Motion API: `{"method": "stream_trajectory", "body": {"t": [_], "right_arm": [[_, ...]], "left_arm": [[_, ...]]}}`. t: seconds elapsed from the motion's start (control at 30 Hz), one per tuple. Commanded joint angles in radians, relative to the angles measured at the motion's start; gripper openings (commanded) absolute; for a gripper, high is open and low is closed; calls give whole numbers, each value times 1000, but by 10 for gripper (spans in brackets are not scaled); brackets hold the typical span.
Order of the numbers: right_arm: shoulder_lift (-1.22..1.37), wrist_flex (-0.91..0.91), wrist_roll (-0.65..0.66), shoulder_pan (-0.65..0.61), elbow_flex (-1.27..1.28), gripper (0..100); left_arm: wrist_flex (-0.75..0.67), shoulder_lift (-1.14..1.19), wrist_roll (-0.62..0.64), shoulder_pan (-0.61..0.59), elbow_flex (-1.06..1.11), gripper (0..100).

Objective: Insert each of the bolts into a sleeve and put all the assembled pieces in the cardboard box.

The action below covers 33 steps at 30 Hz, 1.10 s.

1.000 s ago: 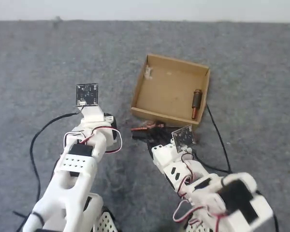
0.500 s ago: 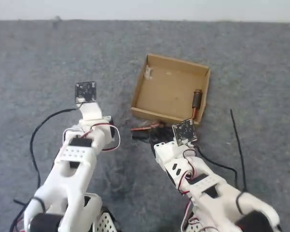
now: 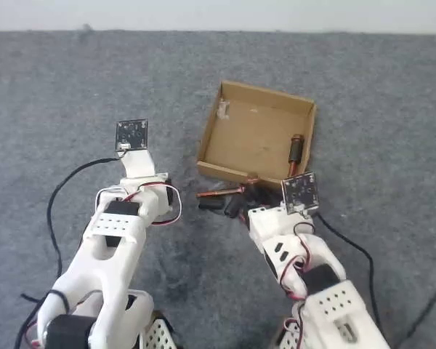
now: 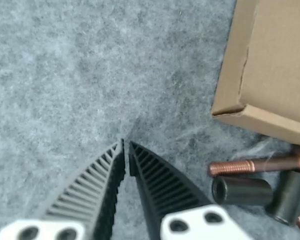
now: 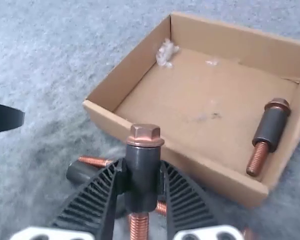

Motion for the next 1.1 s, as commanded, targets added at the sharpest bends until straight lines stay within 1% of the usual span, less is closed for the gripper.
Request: {"method": "stream_trajectory", "body": {"t": [0.0, 0.2, 0.33, 0.47, 0.67, 1.07], "right_arm": [[-214, 139, 14, 21, -11, 6], [-409, 331, 18, 25, -46, 6], [-414, 447, 17, 25, -164, 6], [-358, 492, 17, 25, -276, 6], [-116, 492, 18, 33, -433, 6], [570, 486, 18, 166, -872, 8]], "left_arm": [[3, 6, -11, -3, -50, 11], [2, 6, -11, -3, -50, 11], [2, 6, -11, -3, -50, 11], [2, 6, -11, -3, -50, 11], [2, 6, -11, -3, -50, 11], [2, 6, -11, -3, -50, 11]]}}
